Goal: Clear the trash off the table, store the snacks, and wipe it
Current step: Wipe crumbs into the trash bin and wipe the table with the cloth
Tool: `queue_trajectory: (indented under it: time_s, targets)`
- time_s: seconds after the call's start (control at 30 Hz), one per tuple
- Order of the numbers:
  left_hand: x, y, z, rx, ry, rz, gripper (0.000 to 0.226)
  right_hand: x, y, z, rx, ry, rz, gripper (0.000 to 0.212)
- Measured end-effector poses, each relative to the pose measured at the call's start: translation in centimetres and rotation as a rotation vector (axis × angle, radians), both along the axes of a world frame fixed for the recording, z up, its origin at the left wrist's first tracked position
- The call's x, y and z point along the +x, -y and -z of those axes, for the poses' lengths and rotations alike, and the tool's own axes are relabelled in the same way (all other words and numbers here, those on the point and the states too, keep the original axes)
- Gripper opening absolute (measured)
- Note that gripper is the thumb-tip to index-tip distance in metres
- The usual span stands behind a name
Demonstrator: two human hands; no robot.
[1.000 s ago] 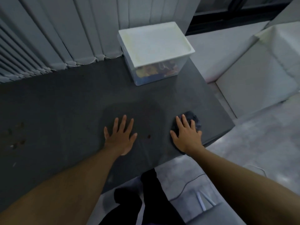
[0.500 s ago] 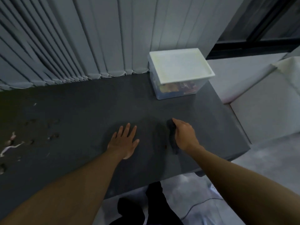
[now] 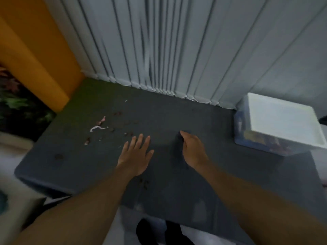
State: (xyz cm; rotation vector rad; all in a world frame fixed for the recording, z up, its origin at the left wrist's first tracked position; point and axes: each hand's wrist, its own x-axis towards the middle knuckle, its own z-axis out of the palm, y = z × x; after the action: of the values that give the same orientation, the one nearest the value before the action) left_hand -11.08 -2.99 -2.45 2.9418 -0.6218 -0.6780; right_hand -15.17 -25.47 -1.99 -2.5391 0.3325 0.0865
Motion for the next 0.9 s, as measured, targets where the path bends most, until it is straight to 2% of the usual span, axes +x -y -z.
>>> queue_trajectory:
  time_s: [0.17,0.27,0.37,0.5,0.63,0.9]
  targets:
    - [-0.1,-3.9,0.9,-0.036,-0.042,-0.169,0.063,3.5,-4.1,1.4,0.011,-0.037,-0.122,0.031]
    - [-0.6,-5.2,1.4,-0.043,-0.074,-0.250,0.063,4.4,-5.4,3.7,0.004,-0.216,-0.251,0.044]
    - [-1.2,-6.0,1.3,-0.068,-0.090,-0.302,0.063,4.6,-5.8,4.8,-0.162,-0.348,-0.443,0.054]
    - [-1.4,-6.6,0.6,-0.097,-0.081,-0.358,0.063,5.4,-5.9,3.4,-0.227,-0.383,-0.414,0.061]
    - [-1.3,-6.9,-0.9,-0.110,-0.054,-0.423,0.063,7.5,-6.7,1.0,-0.168,-0.357,-0.402,0.071]
    - [-1.4,-10.1,-4.6,-0.063,0.093,-0.554,0.063,10.4,-11.3,-3.6,-0.216,-0.132,-0.547,0.077]
